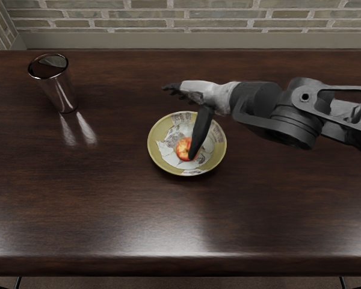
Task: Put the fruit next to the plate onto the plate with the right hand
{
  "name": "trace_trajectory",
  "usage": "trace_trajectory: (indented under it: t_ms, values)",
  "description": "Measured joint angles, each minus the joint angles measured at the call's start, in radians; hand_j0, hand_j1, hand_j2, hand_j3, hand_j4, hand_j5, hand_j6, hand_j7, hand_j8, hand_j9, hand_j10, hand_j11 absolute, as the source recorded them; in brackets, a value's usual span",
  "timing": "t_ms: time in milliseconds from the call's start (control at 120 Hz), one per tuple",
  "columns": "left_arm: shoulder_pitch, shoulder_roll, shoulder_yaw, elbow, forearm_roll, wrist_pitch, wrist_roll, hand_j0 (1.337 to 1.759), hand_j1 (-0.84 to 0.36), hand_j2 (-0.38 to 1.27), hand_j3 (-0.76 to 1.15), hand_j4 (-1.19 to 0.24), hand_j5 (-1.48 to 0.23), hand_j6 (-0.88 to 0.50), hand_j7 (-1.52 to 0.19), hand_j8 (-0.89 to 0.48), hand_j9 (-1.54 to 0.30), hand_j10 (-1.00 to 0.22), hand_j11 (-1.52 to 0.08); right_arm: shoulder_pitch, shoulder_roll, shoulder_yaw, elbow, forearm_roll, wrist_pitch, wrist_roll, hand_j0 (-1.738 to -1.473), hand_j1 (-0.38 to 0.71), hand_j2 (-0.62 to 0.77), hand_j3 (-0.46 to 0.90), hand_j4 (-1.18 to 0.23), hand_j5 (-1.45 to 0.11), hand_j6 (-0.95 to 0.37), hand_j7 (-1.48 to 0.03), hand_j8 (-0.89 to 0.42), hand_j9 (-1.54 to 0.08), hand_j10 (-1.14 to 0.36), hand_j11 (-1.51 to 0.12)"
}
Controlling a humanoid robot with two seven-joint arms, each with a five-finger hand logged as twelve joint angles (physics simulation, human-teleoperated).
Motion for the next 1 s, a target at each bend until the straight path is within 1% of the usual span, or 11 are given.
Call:
trace_trajectory:
  t_ms: [158,283,408,492,583,667,800,892,1000]
  values:
    - [0.0,0.0,0.0,0.0,0.0,0.0,0.0,1.658,0.35,0.0,0.0,0.0,0.0,0.0,0.0,0.0,0.0,0.0,0.0,-0.188,-0.018,0.257,0.029,0.122,0.236,0.0,-1.658,-0.34,0.0,0.0,-0.01,-0.02,-0.01,-0.02,-0.01,-0.02,-0.01,-0.02]
    - [0.0,0.0,0.0,0.0,0.0,0.0,0.0,1.658,0.35,0.0,0.0,0.0,0.0,0.0,0.0,0.0,0.0,0.0,0.0,-0.278,-0.045,0.405,0.029,0.266,0.432,0.0,-1.658,-0.34,0.0,0.0,-0.01,-0.01,-0.01,-0.01,-0.01,-0.01,-0.01,-0.01]
    - [0.0,0.0,0.0,0.0,0.0,0.0,0.0,1.658,0.35,0.0,0.0,0.0,0.0,0.0,0.0,0.0,0.0,0.0,0.0,-0.369,-0.07,0.5,-0.018,0.445,0.639,0.0,-1.658,-0.35,0.0,0.0,0.0,-0.01,0.0,-0.01,0.0,-0.01,0.0,-0.01]
    - [0.0,0.0,0.0,0.0,0.0,0.0,0.0,1.658,0.35,0.0,0.0,0.0,0.0,0.0,0.0,0.0,0.0,0.0,0.0,-0.399,-0.105,0.522,-0.039,0.561,0.699,0.0,-1.658,-0.35,0.0,0.0,0.0,0.0,0.0,0.0,0.0,0.0,0.0,0.0]
    - [0.0,0.0,0.0,0.0,0.0,0.0,0.0,1.658,0.35,0.0,0.0,0.0,0.0,0.0,0.0,0.0,0.0,0.0,0.0,-0.418,-0.166,0.519,-0.059,0.687,0.728,0.0,-1.658,-0.35,0.0,0.0,0.0,0.0,0.0,0.0,0.0,0.0,0.0,0.0]
    - [0.0,0.0,0.0,0.0,0.0,0.0,0.0,1.658,0.35,0.0,0.0,0.0,0.0,0.0,0.0,0.0,0.0,0.0,0.0,-0.448,-0.203,0.51,-0.098,0.794,0.739,0.0,-1.658,-0.35,0.0,0.0,0.0,0.0,0.0,0.0,0.0,0.0,0.0,0.0]
    - [0.0,0.0,0.0,0.0,0.001,0.0,0.0,1.658,0.35,0.0,0.0,0.0,0.0,0.0,0.0,0.0,0.0,0.0,0.0,-0.483,-0.258,0.482,-0.13,0.901,0.746,0.0,-1.658,-0.35,0.0,0.0,0.0,0.0,0.0,0.0,0.0,0.0,0.0,0.0]
    - [0.0,0.0,0.0,0.0,0.001,0.0,0.0,1.658,0.35,0.0,0.0,0.0,0.0,0.0,0.0,0.0,0.0,0.0,0.0,-0.488,-0.328,0.439,-0.136,0.959,0.747,0.0,-1.658,-0.35,0.0,0.0,0.0,0.0,0.0,0.0,0.0,0.0,0.0,0.0]
    - [0.001,0.0,0.0,0.0,0.002,0.0,0.0,1.658,0.35,0.0,0.0,0.0,0.0,0.0,0.0,0.0,0.0,0.0,0.0,-0.49,-0.403,0.403,-0.139,0.989,0.748,0.0,-1.658,-0.35,0.0,0.0,0.0,0.0,0.0,0.0,0.0,0.0,0.0,0.0]
